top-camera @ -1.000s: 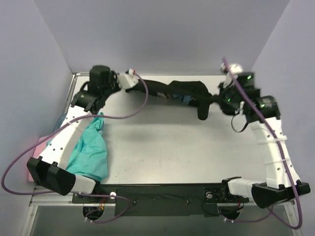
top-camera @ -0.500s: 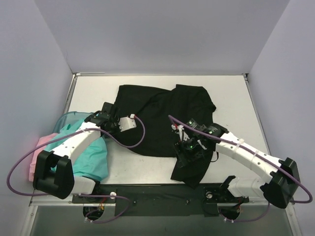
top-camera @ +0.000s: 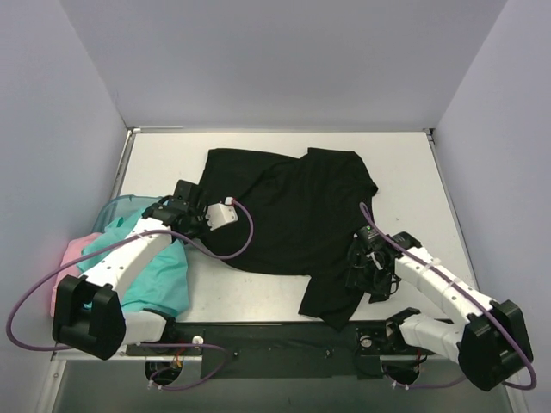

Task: Fold and stack the t-shirts
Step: Flatten out the tshirt

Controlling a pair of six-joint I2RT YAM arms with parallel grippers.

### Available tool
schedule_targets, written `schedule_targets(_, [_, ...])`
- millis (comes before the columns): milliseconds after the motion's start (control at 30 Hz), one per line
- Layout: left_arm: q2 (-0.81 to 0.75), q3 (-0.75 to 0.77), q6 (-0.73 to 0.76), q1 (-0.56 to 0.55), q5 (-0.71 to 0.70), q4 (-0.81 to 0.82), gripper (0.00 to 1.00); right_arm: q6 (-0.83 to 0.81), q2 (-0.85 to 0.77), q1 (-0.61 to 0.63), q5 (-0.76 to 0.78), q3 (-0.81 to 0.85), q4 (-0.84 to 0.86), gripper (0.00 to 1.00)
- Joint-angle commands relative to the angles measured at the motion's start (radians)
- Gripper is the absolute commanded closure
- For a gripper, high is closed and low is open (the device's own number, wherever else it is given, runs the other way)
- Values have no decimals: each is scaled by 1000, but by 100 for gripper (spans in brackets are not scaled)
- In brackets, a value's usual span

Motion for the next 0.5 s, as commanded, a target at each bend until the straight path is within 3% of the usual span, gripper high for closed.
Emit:
schedule_targets(0, [-40, -5, -43, 5, 37, -20, 100, 87, 100, 1, -40, -88, 117, 44])
schedule_targets(167, [-47, 7, -58, 5, 43, -23, 100, 75, 205, -4, -69, -131, 273, 51])
schedule_targets(333, [-55, 12, -63, 6, 31, -25, 100, 42, 236, -50, -66, -159, 298, 100])
schedule_targets(467, [-75, 18, -86, 9, 34, -62, 100, 47, 29, -159, -56, -179, 234, 100])
